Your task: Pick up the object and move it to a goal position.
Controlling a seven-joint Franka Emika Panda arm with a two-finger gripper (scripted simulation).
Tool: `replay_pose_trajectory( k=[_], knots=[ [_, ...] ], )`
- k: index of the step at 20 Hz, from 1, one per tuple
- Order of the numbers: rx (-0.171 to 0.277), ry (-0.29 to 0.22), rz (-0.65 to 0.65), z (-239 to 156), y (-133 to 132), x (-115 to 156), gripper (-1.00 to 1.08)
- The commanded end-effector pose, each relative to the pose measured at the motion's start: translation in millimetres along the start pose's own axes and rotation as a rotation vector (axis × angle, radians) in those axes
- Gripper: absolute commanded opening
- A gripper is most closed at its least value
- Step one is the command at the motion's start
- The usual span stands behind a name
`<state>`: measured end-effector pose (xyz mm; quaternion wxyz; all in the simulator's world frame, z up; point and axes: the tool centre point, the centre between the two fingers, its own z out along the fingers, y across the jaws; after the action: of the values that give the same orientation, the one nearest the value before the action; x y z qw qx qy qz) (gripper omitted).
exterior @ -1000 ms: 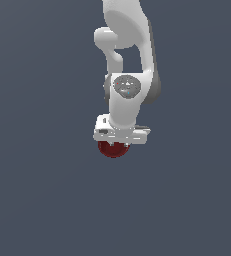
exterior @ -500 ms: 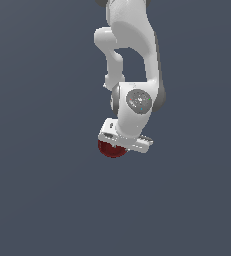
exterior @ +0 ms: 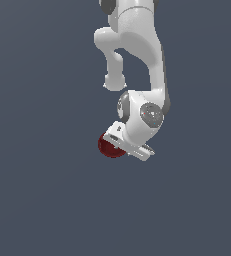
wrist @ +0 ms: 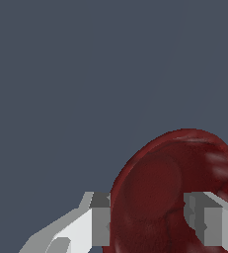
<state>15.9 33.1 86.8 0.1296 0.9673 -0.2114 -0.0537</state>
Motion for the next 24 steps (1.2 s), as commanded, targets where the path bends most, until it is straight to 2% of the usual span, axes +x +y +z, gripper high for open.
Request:
replay_pose_trajectory(
  k=[1, 13, 18, 24],
  knots=[
    [-0.032, 0.001, 0.049, 5.1, -3.0, -0.5, 0.28],
    [-0.167, 0.036, 0.250, 23.3, -14.7, -2.8, 0.28],
    [-0.198, 0.052, 0.297, 26.7, -17.3, -3.3, 0.28],
    [-0.213, 0.061, 0.320, 28.3, -18.6, -3.5, 0.28]
  ],
)
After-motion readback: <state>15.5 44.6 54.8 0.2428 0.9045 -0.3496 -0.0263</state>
